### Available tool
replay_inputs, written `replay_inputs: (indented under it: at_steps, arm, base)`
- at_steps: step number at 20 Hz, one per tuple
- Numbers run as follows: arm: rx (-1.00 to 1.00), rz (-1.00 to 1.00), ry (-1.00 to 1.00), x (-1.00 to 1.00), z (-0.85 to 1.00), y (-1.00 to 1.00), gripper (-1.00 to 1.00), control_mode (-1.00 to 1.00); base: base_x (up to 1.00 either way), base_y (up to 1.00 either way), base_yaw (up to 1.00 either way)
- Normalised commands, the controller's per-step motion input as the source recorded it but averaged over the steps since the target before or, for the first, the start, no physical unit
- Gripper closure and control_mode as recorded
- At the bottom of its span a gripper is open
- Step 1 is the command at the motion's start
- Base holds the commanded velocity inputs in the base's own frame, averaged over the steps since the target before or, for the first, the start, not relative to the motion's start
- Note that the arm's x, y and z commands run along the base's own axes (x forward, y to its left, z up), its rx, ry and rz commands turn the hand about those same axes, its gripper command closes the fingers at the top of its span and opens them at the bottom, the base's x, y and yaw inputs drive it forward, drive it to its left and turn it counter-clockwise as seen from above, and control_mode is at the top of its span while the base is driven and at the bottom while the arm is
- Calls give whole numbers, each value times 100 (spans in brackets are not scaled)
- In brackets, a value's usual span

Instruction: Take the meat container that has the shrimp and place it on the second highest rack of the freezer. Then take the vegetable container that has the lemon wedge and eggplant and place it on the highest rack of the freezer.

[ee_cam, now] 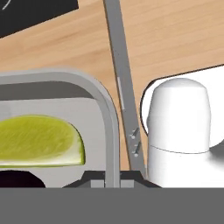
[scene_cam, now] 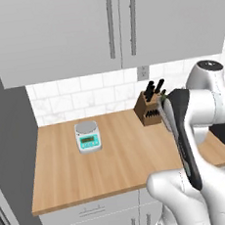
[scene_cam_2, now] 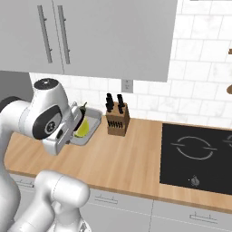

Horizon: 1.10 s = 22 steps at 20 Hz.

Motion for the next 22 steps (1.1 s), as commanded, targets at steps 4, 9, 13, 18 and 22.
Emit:
replay_inputs:
  at_steps: [4, 9, 13, 18, 22]
  arm:
    - [0, -4, 0, -11, 0, -34, 100, -100]
    - [-2, 0, 0, 0, 0, -6, 100, -100]
    - [-5, 0, 0, 0, 0, 2, 100, -100]
    - [-9, 0, 0, 0, 0, 10, 100, -100]
    - [-1, 0, 0, 0, 0, 4, 100, -100]
  base:
    - [0, 0, 0]
    - [0, 0, 0]
    - [0, 0, 0]
    - [0, 0, 0]
    - [0, 0, 0]
